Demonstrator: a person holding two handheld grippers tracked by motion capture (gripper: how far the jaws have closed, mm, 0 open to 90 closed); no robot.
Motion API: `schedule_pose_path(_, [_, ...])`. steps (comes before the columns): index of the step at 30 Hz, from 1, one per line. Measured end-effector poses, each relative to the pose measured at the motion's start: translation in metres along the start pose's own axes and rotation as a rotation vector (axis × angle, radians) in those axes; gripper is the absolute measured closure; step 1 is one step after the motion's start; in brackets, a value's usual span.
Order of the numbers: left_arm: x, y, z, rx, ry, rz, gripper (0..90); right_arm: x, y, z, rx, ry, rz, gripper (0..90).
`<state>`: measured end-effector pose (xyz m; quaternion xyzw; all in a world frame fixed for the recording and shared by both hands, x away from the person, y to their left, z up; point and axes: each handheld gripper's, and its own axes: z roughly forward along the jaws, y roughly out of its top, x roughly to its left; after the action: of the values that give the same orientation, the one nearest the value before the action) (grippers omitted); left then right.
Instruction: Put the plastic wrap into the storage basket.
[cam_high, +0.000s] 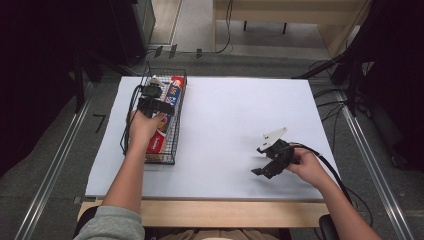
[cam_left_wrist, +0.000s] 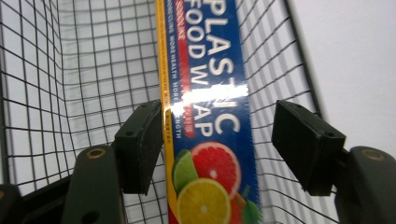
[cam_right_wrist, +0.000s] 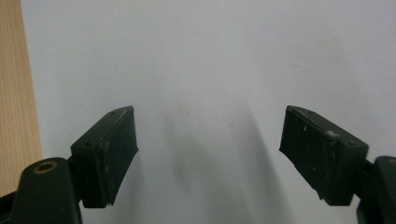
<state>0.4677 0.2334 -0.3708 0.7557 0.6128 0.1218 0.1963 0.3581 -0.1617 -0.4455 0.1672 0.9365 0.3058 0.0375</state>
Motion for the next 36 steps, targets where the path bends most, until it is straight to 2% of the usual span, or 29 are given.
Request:
schedule_pose_path(4, [-0.002, -0.001, -0.013, -0.013, -0.059, 0.004, 30.9, 0.001, 0.0, 0.0, -0.002, 0.004, 0.007, 19.4])
schedule_pose_path(6, [-0.004, -0.003, -0.019, -0.006, -0.08, 0.024, 29.7, 0.0, 0.0, -0.001, -0.014, 0.013, 0.03, 19.1])
schedule_pose_path(11, [-0.012, -0.012, -0.03, -0.004, -0.146, 0.097, 29.1, -0.002, 0.0, -0.002, -0.035, 0.034, 0.058, 19.1])
schedule_pose_path(14, [-0.019, -0.019, -0.037, -0.021, -0.188, 0.128, 29.1, -0.001, 0.0, -0.003, -0.029, 0.016, 0.043, 19.1])
schedule_pose_path(15, [-0.021, -0.021, -0.038, -0.022, -0.2, 0.151, 29.0, 0.0, 0.0, -0.002, -0.025, 0.015, 0.041, 19.1])
schedule_pose_path(22, [-0.036, -0.04, -0.043, -0.043, -0.238, 0.243, 28.5, 0.001, -0.001, -0.003, -0.017, 0.01, 0.043, 19.1])
schedule_pose_path(27, [-0.045, -0.052, -0.046, -0.056, -0.262, 0.269, 28.4, 0.001, -0.002, -0.004, -0.025, 0.014, 0.048, 19.1])
schedule_pose_path(31, [-0.053, -0.059, -0.047, -0.052, -0.29, 0.315, 28.3, 0.001, -0.002, -0.004, -0.027, 0.012, 0.046, 19.1])
schedule_pose_path(36, [-0.069, -0.07, -0.049, -0.074, -0.328, 0.376, 28.2, 0.002, -0.002, -0.005, -0.023, 0.009, 0.044, 19.1])
